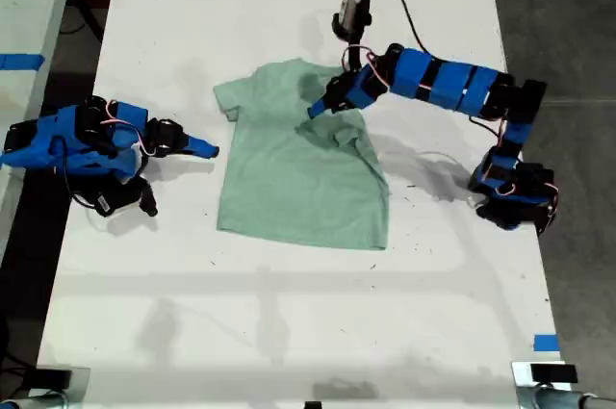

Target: Fold t shirt

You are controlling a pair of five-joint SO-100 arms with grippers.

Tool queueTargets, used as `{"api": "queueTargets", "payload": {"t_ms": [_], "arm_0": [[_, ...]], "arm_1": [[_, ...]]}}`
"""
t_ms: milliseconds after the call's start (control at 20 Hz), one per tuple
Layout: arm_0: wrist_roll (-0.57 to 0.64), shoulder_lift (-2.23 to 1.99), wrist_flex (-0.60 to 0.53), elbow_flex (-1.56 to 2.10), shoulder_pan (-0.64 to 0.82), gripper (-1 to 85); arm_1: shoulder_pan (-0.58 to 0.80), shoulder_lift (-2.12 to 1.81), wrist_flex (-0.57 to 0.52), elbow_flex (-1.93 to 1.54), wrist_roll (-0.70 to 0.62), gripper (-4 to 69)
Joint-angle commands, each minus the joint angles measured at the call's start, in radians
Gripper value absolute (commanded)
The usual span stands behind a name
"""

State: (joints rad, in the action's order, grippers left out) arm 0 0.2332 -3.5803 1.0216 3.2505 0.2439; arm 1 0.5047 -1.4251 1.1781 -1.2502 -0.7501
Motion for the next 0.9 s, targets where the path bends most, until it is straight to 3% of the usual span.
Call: {"api": "queueTargets", "payload": {"t_ms": [0, 200, 400, 500, 550, 600, 650, 700, 750, 850], "arm_0": [[-0.017, -0.011, -0.011, 0.041, -0.008, 4.6], [-0.018, -0.011, -0.011, 0.041, -0.008, 4.6], [-0.031, -0.011, -0.011, 0.041, 0.038, 4.6], [-0.058, -0.011, -0.011, 0.041, 0.094, 4.6], [-0.058, -0.011, -0.011, 0.041, 0.124, 4.6], [-0.058, -0.011, -0.011, 0.041, 0.172, 4.6], [-0.058, -0.011, -0.011, 0.041, 0.233, 5.1], [-0.06, -0.011, -0.011, 0.041, 0.273, 5.0], [-0.051, -0.012, -0.011, 0.041, 0.282, -0.3], [-0.018, -0.015, -0.021, 0.04, 0.272, -0.3]], "arm_1": [[0.009, -0.198, 0.089, 0.084, -0.046, 21.0], [-0.005, -0.606, 0.273, -0.175, -0.025, 12.3], [-0.219, -1.238, -0.006, -1.086, 0.155, 1.8], [-0.311, -1.634, -0.066, -1.476, 0.238, 1.8], [-0.333, -1.848, -0.015, -1.629, 0.25, 1.8], [-0.33, -2.08, 0.11, -1.769, 0.259, 1.8], [-0.319, -2.083, 0.141, -1.841, 0.296, 1.8], [-0.356, -2.086, 0.138, -1.821, 0.25, 1.8], [-0.35, -2.085, 0.127, -1.833, 0.27, 1.8], [-0.318, -2.085, 0.146, -1.839, 0.311, 1.8]]}}
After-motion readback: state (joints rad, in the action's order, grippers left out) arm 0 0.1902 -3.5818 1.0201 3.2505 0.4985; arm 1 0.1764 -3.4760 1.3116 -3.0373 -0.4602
